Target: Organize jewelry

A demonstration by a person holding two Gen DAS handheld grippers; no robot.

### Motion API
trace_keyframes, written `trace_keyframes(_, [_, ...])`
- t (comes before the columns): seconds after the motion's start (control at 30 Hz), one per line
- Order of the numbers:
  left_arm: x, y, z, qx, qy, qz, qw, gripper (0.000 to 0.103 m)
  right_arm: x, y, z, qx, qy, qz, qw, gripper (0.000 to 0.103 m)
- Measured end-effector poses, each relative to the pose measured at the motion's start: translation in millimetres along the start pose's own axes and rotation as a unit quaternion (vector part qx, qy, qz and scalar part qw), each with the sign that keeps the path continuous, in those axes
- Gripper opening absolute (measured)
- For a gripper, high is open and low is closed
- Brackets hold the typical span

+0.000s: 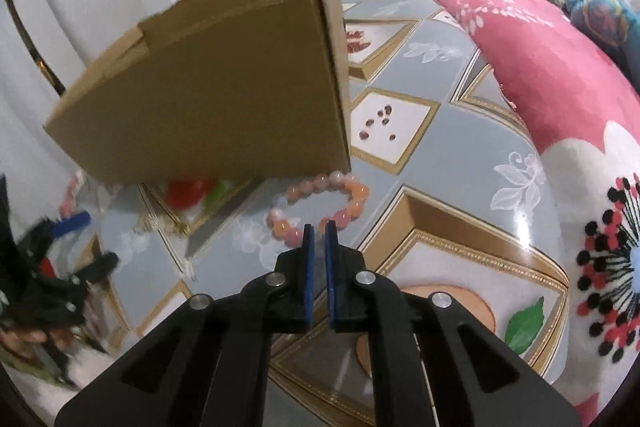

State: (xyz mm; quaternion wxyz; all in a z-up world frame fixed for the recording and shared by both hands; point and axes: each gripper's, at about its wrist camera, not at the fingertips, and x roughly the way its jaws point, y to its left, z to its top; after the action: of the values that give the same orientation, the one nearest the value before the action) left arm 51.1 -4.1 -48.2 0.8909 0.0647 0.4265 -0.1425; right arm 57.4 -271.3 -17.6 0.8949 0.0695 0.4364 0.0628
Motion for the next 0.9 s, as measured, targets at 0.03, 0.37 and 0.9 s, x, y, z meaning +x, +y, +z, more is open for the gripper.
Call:
trace_keyframes(0.03, [-1.2,-0.1,-1.6,0.000,-0.001,0.000,1.0000,0.095,-3.7,-0.2,1.3,-0.001,-0.001,0.002,1.000,0.011])
trace_keyframes(0.37, [0.5,3.0,1.2,0.006,0.013,-0.004,0.9999,0.096,-39.5,26.0,-12.4,-0.048,-0.030,0.053,0.997,0.041])
trace_keyframes(0.9, [8.8,5.8,21.1,0.007,0.039,-0.006,0.9992,0.096,9.1,70.8,-26.8,-0.097,0.036,0.096,0.990,0.034])
